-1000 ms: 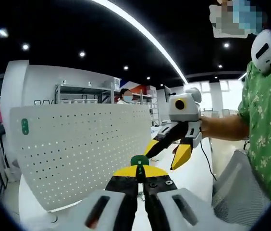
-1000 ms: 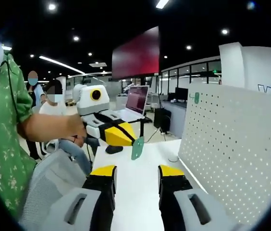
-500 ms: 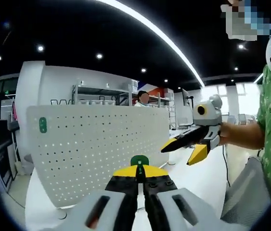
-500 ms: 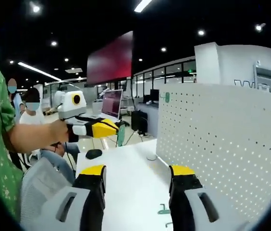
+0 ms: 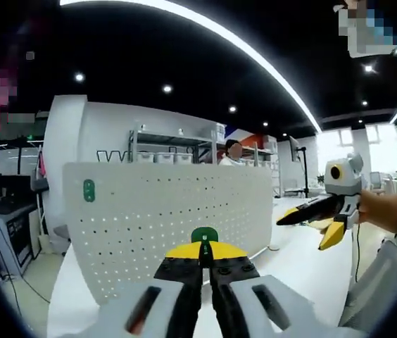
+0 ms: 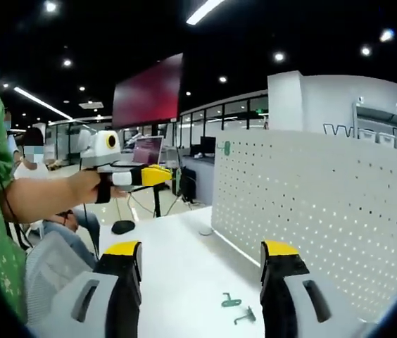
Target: Insert the hook assembly into the mounting plate slot until the hook locks in place.
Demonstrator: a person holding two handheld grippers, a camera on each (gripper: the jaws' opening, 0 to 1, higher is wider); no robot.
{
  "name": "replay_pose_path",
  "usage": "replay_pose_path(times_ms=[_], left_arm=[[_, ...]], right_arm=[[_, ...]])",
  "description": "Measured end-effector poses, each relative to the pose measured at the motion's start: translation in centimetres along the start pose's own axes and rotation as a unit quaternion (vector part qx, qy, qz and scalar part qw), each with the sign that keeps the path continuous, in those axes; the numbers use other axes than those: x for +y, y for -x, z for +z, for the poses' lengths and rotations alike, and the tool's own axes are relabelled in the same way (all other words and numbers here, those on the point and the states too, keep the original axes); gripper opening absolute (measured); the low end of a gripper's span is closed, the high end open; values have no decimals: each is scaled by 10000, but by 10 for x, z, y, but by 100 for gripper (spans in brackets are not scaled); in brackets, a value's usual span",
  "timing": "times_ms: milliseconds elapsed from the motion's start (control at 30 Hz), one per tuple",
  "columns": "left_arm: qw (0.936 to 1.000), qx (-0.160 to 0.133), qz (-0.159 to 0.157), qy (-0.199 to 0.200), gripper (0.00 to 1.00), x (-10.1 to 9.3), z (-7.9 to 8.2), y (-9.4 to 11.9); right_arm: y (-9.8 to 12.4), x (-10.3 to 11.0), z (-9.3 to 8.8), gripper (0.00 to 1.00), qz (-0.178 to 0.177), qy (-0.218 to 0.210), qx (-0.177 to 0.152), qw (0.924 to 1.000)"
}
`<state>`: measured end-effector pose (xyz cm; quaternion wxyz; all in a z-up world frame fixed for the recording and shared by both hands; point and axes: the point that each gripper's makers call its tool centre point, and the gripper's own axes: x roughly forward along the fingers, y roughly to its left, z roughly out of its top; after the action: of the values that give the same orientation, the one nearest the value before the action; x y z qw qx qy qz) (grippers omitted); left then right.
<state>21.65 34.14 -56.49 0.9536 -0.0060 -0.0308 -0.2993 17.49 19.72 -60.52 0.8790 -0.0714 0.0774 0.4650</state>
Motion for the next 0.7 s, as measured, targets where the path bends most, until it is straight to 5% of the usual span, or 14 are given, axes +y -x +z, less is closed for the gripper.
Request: replay_pose_path(times_ms=[700], left_arm=[[9913, -441, 1188, -355, 2, 67, 58, -44]], right_arm=[[16, -17, 5, 74, -317, -75, -53, 9995]])
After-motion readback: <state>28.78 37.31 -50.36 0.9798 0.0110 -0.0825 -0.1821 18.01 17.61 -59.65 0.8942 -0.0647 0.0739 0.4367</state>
